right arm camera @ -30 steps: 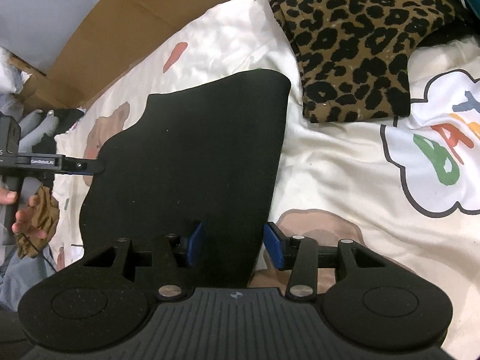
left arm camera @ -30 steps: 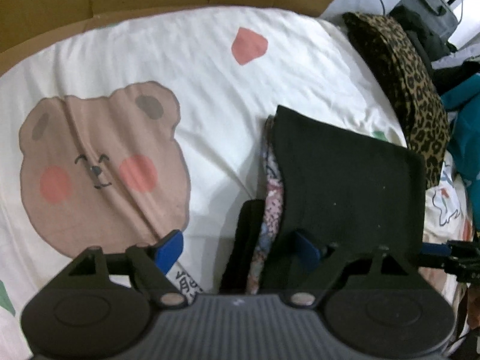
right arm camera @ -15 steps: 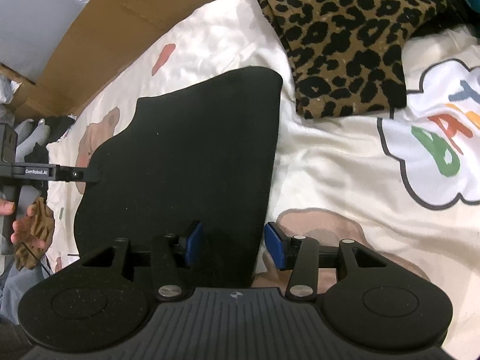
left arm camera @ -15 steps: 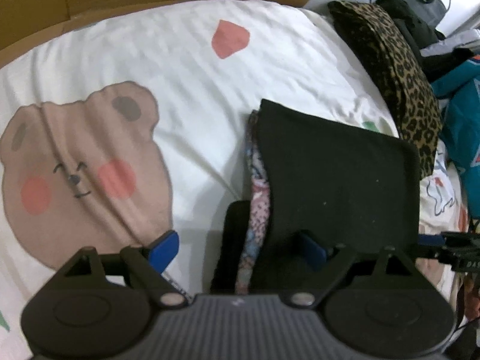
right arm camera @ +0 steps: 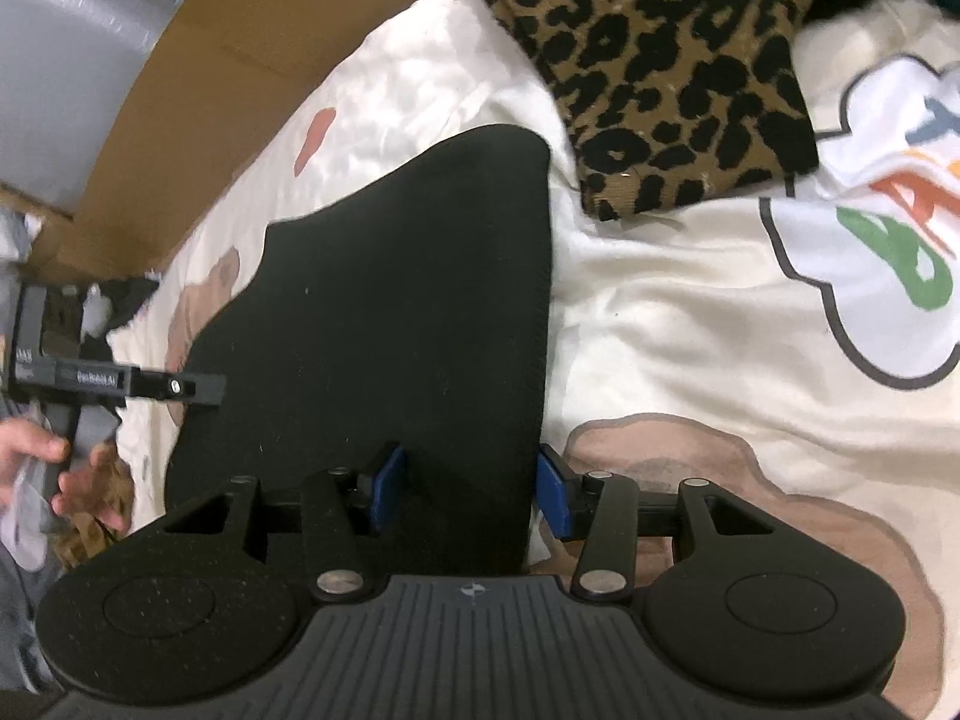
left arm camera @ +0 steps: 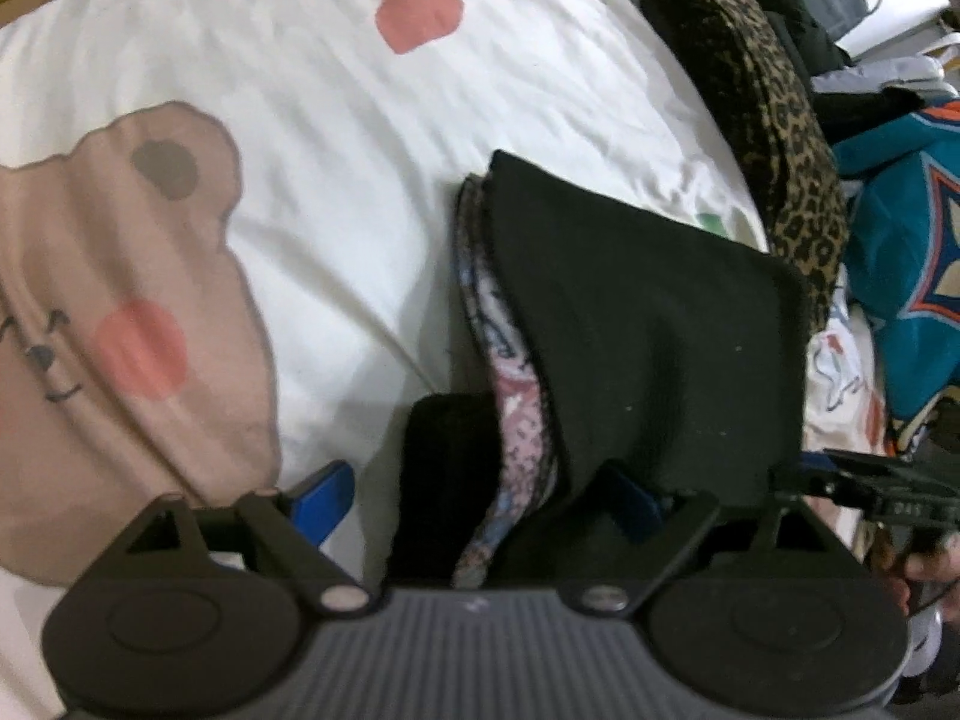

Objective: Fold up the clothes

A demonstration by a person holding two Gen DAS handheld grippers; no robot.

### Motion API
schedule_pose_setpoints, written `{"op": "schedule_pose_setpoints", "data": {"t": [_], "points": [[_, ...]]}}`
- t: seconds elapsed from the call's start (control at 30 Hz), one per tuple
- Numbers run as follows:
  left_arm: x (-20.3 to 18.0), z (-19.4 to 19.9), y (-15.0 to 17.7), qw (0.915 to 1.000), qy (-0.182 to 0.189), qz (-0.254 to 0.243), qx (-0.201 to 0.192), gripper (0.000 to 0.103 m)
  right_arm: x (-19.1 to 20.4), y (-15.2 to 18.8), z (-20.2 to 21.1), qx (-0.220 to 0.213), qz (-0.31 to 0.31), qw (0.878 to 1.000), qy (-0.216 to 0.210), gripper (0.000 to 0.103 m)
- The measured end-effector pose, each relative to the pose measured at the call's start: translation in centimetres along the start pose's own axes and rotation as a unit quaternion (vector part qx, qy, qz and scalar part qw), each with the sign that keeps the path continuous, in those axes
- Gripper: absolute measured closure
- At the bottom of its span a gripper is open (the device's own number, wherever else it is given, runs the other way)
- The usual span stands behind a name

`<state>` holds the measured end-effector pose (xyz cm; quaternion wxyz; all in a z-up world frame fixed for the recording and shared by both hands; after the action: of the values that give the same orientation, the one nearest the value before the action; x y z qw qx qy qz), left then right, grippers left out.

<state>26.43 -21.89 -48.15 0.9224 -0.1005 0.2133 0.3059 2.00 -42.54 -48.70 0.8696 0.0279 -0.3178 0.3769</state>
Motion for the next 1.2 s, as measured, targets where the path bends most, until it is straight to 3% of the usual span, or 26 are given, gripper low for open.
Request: {"op": "schedule_pose_setpoints", "data": {"t": [0.07,0.2,0.33,0.43,0.5,0.77,0.87,0.97,1.07,1.17,1.2], "points": [[-0.2,0.0,-0.2,0.9999,0.012,-0.008,-0.003,0.031,-0.1,-0.1,0.1,-0.007,-0.010,1.000,-0.008,0.052],[-0.7,0.3,-0.4,0.9993,0.003,-0.037,-0.010,0.042,0.2,-0.2,0.5,-0.004,-0.005,1.000,-0.015,0.086],[-0.7,0.2,-0.5,0.9991,0.003,-0.041,-0.004,0.040,0.2,-0.3,1.2,-0.014,-0.010,0.999,-0.032,0.086],[-0.9,-0.3,-0.6,0.9989,-0.003,-0.046,-0.007,0.032,-0.2,-0.5,1.0,-0.020,-0.021,0.999,-0.037,0.080],[-1.0,-0.7,-0.6,0.9988,0.000,-0.047,-0.008,0.026,-0.5,-0.6,0.9,-0.023,-0.029,0.999,-0.040,0.069],[-0.6,-1.4,-0.9,0.9980,0.030,-0.040,-0.037,0.023,-1.1,-1.5,-0.7,-0.034,-0.070,0.994,-0.071,0.068],[-0.5,-1.2,-1.0,0.9977,0.029,-0.045,-0.041,0.036,-1.1,-1.5,-1.3,-0.027,-0.079,0.993,-0.078,0.073],[-0.6,-0.6,-1.1,0.9971,0.036,-0.046,-0.048,0.048,-0.2,-1.6,-0.8,-0.026,-0.059,0.995,-0.077,0.095],[-0.7,-0.1,-1.1,0.9969,0.036,-0.053,-0.045,0.047,1.0,-1.9,0.5,-0.033,-0.060,0.992,-0.108,0.094],[-0.4,-0.8,-1.1,0.9981,0.038,-0.039,-0.027,0.033,0.9,-1.7,0.1,-0.026,-0.065,0.992,-0.105,0.086],[-0.4,-1.0,-1.1,0.9982,0.042,-0.034,-0.025,0.032,0.8,-1.6,-0.3,-0.021,-0.067,0.993,-0.099,0.073]]}}
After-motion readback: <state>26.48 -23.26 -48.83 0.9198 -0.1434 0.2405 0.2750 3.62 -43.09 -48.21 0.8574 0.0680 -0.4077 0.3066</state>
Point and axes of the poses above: each gripper's, at about its wrist camera, not at the fingertips, and z roughly against the way its jaws point, x to its left, y to its underside, the point moved 8 cm from there along -z, roughly the way its jaws point, and after that the axes turned 5 degrees about x, right-handed, at the moved point
